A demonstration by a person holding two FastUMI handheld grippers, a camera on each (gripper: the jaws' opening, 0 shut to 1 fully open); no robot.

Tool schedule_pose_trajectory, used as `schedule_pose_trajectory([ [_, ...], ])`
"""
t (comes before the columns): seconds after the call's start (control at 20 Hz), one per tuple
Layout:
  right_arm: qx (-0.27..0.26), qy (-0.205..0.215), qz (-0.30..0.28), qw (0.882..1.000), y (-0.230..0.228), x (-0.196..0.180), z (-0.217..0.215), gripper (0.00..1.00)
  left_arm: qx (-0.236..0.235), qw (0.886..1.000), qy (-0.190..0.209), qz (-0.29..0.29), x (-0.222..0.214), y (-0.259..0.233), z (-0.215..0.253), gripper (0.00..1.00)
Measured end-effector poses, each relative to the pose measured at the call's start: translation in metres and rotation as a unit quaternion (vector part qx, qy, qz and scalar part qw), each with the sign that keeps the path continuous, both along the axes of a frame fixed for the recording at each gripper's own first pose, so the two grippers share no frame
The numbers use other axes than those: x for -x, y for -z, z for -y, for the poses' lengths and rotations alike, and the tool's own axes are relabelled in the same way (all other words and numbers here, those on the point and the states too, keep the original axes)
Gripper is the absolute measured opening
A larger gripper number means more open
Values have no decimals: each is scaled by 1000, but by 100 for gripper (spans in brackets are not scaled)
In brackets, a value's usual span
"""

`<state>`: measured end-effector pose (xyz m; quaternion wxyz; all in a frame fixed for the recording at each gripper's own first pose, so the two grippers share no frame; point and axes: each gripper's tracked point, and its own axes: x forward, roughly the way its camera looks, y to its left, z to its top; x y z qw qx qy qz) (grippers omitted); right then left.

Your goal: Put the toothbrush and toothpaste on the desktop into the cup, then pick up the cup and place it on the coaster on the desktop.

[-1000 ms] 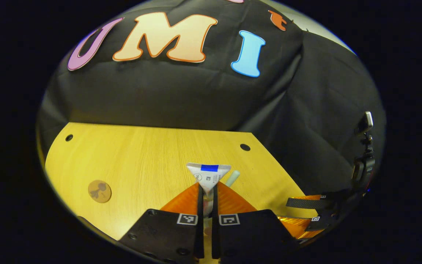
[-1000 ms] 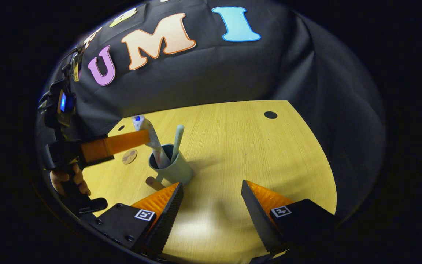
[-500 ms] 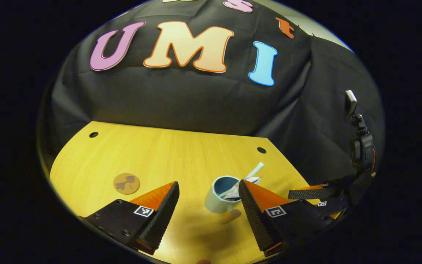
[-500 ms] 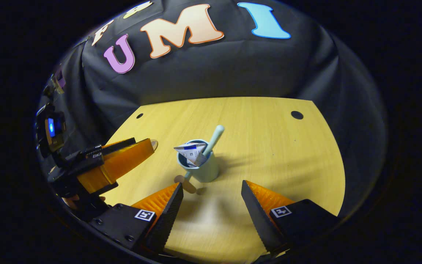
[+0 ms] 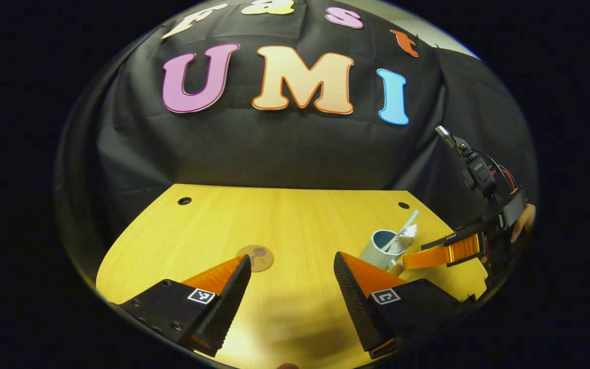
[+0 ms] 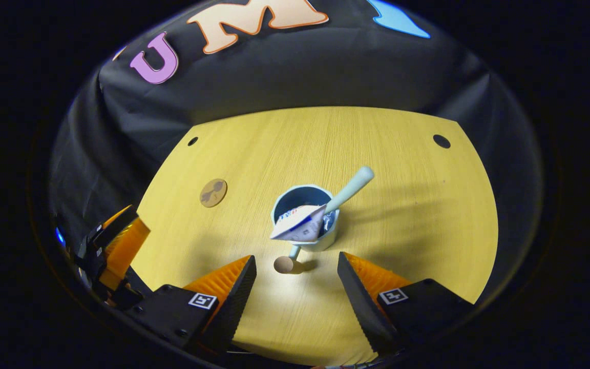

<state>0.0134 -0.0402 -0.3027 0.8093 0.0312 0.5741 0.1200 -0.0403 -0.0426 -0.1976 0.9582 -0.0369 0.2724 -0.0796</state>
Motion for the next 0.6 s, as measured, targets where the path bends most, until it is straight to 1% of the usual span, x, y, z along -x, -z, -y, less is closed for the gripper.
schedule_pose_trajectory([
  [0.05,6,2,-10,1000,6,-2,-1,99,-1,1000,-7,2,1,0,-10,94],
  [0.15,17,5,-31,999,19,-3,-2,99,-4,1000,-21,6,7,-1,-29,94],
  [0.2,23,8,-40,999,24,-5,-2,94,-7,1000,-26,7,8,-2,-38,94],
  [0.25,25,10,-50,998,29,-6,-4,99,-10,999,-32,8,11,-1,-46,93],
  [0.35,35,11,-66,997,39,-7,-6,99,-14,999,-43,5,15,2,-62,94],
  [0.5,64,-4,-79,995,54,-7,-2,98,-11,998,-63,-3,24,6,-81,94],
  [0.6,71,-8,-89,993,62,-7,-5,99,-12,997,-73,-9,28,11,-91,94],
])
